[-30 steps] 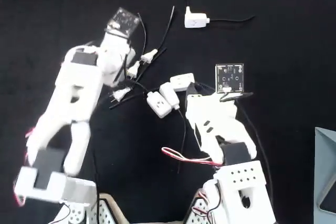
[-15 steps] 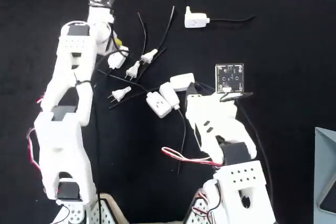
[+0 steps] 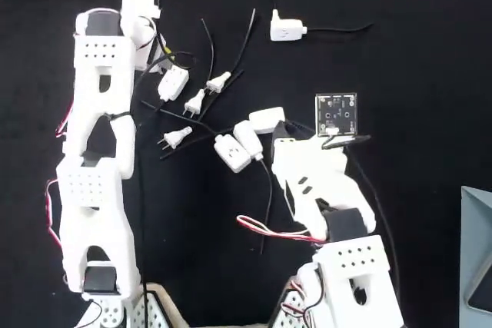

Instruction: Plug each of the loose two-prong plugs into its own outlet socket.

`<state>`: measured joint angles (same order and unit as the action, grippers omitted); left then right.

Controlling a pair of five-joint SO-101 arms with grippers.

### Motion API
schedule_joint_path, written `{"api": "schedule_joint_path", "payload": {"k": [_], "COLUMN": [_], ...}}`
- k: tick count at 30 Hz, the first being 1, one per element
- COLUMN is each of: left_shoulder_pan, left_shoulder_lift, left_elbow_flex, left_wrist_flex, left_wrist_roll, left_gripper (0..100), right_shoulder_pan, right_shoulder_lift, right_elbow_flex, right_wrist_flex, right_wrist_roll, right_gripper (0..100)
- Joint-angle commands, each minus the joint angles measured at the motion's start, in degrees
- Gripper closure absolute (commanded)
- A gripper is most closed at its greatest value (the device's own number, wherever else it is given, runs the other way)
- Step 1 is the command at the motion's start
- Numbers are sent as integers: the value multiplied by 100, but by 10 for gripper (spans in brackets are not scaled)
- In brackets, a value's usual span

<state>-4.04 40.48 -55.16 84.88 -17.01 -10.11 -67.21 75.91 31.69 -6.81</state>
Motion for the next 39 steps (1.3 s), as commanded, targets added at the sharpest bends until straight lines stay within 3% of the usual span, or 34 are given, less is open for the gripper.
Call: {"api": "schedule_joint_path", "payload": {"k": [1, 6, 17, 23, 28, 32, 39], "left_shoulder_pan": [110, 110, -40, -66, -40, -40, 22], "left_shoulder_lift": [-62, 105, 1582, 1609, 1609, 1600, 1609], "left_elbow_flex": [-505, -259, 31, 31, 31, -154, -1974], "left_wrist_flex": [431, 316, -967, -976, -976, -598, 1196], "left_wrist_roll": [0, 0, -9, 9, 0, -9, -369], "left_gripper": [733, 733, 733, 737, 821, 831, 880], "right_shoulder_pan": [26, 26, 26, 26, 18, 18, 18], "right_shoulder_lift": [-101, -101, -101, -101, -101, -101, -101], "right_elbow_flex": [-40, -40, -40, -40, 13, 13, 13], "right_wrist_flex": [-97, -88, -88, -105, -123, -123, -123], "right_wrist_roll": [-18, -18, -18, 79, 141, 141, 141], "right_gripper": [985, 985, 985, 985, 985, 985, 985]}}
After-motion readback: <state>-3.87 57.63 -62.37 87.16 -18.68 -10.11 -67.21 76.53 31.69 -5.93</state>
